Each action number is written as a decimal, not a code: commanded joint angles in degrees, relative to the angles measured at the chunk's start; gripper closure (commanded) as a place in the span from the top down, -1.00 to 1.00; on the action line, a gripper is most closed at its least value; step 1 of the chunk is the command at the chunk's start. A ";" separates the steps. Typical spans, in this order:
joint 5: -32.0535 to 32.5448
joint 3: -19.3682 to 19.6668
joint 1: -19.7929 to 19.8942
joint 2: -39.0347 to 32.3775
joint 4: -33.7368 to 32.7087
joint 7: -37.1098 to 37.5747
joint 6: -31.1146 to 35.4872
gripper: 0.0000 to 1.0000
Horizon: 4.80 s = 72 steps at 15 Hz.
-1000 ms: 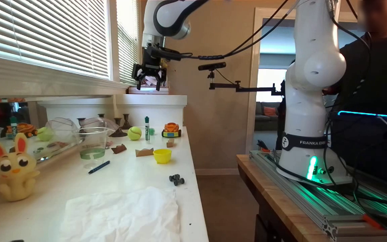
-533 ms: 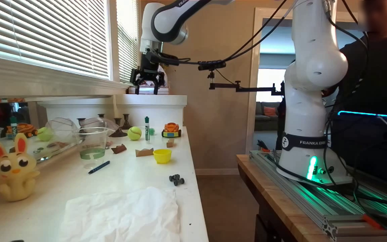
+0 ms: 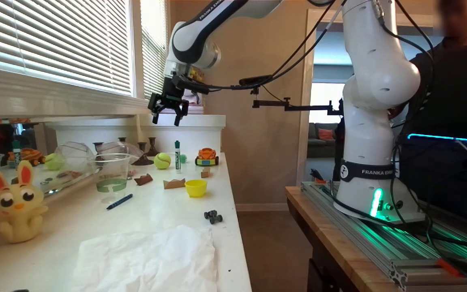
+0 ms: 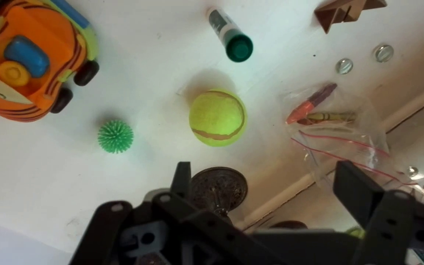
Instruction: Put the green ball on the candle holder
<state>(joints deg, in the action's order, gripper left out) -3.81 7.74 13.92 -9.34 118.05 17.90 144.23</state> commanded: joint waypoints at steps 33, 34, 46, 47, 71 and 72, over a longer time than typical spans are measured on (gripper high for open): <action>1.49 2.91 -1.02 -19.39 -17.37 -12.54 -9.85 1.00; 1.86 2.96 -1.18 -19.46 -17.07 -12.49 -9.47 1.00; 4.43 3.28 -1.86 -21.78 -16.73 -12.23 -6.35 1.00; 4.32 3.25 -1.79 -21.92 -16.80 -12.23 -5.79 1.00; 1.13 2.45 1.20 -14.40 -16.41 -16.55 -6.38 -0.19; 1.10 2.68 1.55 -13.90 -17.09 -16.49 -6.77 -0.19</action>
<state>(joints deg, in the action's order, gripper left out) -1.13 10.43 13.98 -26.33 101.67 3.70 139.65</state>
